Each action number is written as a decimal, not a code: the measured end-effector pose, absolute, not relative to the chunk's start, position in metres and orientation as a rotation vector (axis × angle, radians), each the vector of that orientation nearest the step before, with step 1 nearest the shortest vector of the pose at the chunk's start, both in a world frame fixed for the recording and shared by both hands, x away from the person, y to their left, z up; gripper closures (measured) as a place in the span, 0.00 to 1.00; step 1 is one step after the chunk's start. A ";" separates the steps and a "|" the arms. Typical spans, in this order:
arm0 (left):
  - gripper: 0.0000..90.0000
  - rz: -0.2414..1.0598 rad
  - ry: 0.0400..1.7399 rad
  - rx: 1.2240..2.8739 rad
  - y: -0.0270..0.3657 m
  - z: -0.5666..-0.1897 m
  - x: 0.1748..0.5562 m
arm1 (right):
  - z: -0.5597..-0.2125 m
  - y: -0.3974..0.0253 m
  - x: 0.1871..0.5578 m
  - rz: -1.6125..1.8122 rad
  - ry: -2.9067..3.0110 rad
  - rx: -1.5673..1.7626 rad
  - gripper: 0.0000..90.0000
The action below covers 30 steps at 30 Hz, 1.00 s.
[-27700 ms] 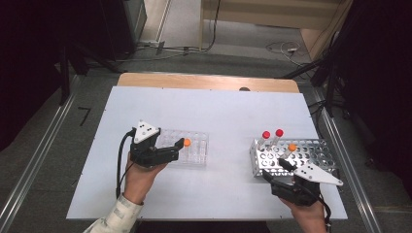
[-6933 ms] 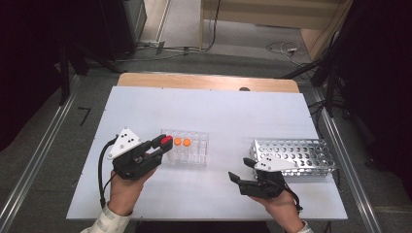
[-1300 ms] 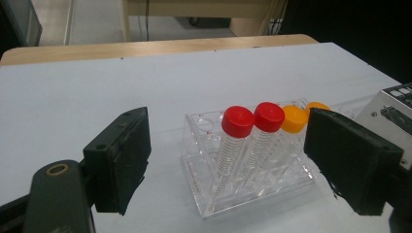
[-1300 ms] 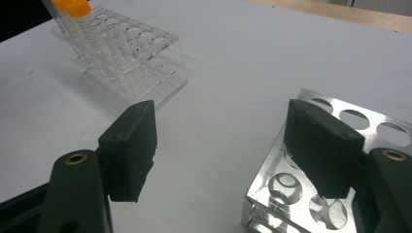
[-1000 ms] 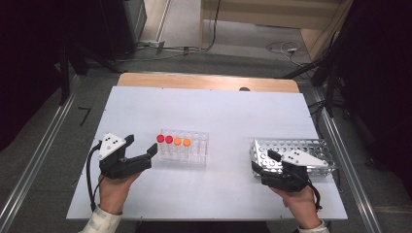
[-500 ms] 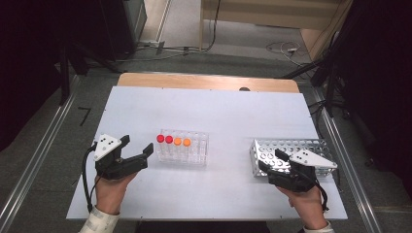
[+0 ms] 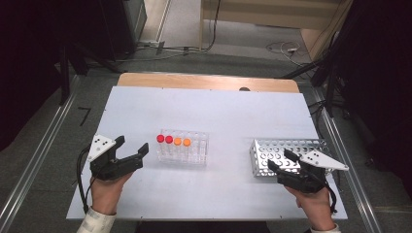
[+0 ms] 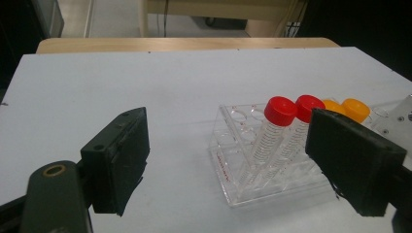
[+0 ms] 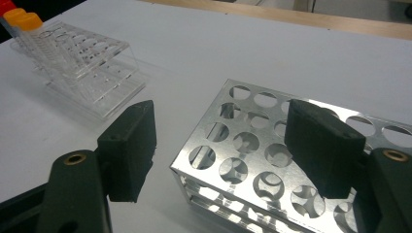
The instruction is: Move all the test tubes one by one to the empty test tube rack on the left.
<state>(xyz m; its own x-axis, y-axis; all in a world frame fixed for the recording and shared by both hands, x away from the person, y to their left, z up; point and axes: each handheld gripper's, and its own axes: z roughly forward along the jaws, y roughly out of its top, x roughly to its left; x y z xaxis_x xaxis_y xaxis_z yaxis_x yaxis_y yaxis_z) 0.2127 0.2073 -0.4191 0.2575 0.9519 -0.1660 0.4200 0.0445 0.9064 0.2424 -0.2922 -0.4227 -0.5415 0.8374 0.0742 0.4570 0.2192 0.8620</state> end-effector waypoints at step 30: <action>0.16 0.696 1.377 1.536 0.224 -0.429 0.210 | -0.424 -0.329 0.241 1.232 2.008 1.281 0.28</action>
<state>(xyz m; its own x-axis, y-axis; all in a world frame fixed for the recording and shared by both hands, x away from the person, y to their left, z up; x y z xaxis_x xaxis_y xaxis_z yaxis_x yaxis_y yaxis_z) 0.2103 0.2240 -0.4293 0.2119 0.9631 -0.1660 0.4376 0.0584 0.8973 0.2405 -0.3294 -0.4245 -0.4637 0.8820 0.0838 0.4743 0.1672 0.8643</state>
